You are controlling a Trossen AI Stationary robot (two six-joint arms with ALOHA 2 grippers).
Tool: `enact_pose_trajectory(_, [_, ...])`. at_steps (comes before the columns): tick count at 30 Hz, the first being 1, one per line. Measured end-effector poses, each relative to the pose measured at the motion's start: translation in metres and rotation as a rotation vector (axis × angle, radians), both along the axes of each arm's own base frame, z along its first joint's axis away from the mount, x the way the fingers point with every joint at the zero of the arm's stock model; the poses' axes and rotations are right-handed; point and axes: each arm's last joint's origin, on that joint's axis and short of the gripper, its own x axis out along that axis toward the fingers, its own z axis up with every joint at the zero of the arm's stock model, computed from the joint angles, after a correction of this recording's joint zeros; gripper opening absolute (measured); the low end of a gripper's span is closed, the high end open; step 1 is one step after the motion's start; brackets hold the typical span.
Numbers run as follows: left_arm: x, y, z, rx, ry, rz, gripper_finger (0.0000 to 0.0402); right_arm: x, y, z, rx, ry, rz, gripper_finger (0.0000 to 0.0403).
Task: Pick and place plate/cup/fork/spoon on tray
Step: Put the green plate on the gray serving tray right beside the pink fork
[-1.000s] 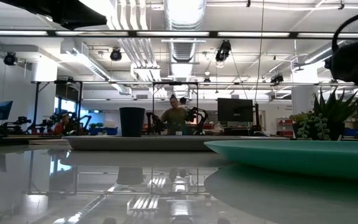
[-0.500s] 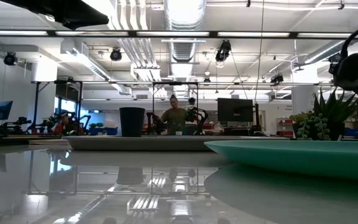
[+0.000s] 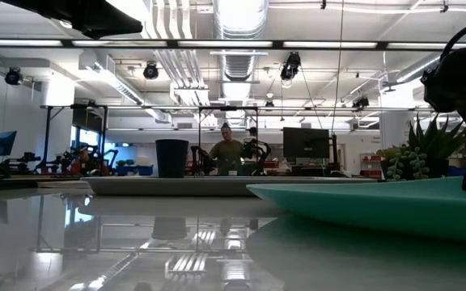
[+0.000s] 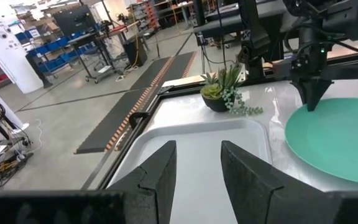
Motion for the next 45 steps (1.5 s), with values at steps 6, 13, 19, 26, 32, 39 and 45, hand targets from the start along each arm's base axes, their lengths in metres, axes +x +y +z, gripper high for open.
enact_pose_trajectory(6, [0.0,0.0,0.0,-0.001,-0.002,0.0,0.0109,-0.001,-0.001,0.005,0.007,-0.03,-0.01,0.0013])
enact_pose_trajectory(13, [0.0,0.0,0.0,-0.001,-0.001,0.0,0.0109,0.003,-0.002,0.024,0.005,-0.202,0.002,0.001])
enact_pose_trajectory(19, [0.0,0.0,0.001,-0.001,-0.006,0.0,0.0109,0.011,-0.006,0.039,-0.042,-0.35,-0.017,0.0006])
enact_pose_trajectory(26, [0.0,0.0,0.001,-0.001,-0.009,0.0,0.0109,0.03,-0.022,0.05,-0.115,-0.443,0.021,0.0007])
enact_pose_trajectory(32, [0.0,0.0,0.002,-0.001,-0.012,0.0,0.0109,0.044,-0.037,0.062,-0.151,-0.521,0.058,0.0008])
enact_pose_trajectory(39, [0.0,0.0,0.002,-0.001,-0.011,0.0,0.0109,0.045,-0.056,0.08,-0.188,-0.597,0.036,0.0008])
enact_pose_trajectory(45, [0.0,0.0,0.004,-0.003,-0.032,0.0,0.0109,0.046,-0.083,0.091,-0.236,-0.625,-0.042,0.0008])
